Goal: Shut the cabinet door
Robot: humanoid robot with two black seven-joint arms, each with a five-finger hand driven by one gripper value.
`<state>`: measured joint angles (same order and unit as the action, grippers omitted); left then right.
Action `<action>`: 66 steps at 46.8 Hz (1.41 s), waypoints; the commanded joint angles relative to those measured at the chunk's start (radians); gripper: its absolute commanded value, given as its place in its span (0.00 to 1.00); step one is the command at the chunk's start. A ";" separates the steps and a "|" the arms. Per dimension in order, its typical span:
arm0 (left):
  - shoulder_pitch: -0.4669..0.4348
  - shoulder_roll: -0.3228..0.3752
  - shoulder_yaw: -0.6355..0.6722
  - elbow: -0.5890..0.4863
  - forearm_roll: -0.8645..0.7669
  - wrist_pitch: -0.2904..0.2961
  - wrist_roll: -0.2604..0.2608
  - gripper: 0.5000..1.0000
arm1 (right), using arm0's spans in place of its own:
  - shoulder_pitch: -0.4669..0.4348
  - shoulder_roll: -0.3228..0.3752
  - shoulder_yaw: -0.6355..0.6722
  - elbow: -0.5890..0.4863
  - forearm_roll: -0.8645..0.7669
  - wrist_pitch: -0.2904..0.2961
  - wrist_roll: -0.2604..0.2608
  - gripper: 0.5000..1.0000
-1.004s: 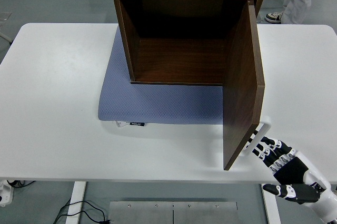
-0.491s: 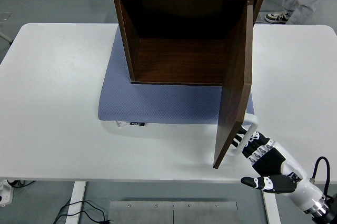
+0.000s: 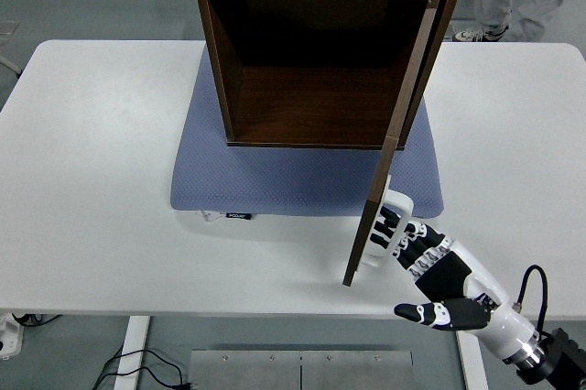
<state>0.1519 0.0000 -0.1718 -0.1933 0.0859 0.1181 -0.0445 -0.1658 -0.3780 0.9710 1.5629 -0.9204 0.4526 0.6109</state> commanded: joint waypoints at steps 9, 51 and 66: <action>0.000 0.000 0.000 0.000 0.000 0.000 0.000 1.00 | 0.046 0.034 -0.031 -0.001 0.000 -0.052 0.000 1.00; 0.000 0.000 0.000 0.000 0.000 0.000 0.000 1.00 | 0.173 0.159 -0.140 -0.080 -0.008 -0.192 0.000 1.00; 0.000 0.000 0.000 0.000 0.000 0.000 0.000 1.00 | 0.206 0.202 -0.146 -0.101 -0.005 -0.221 0.000 1.00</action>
<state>0.1518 0.0000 -0.1718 -0.1933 0.0859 0.1181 -0.0445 0.0356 -0.1812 0.8255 1.4664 -0.9251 0.2363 0.6109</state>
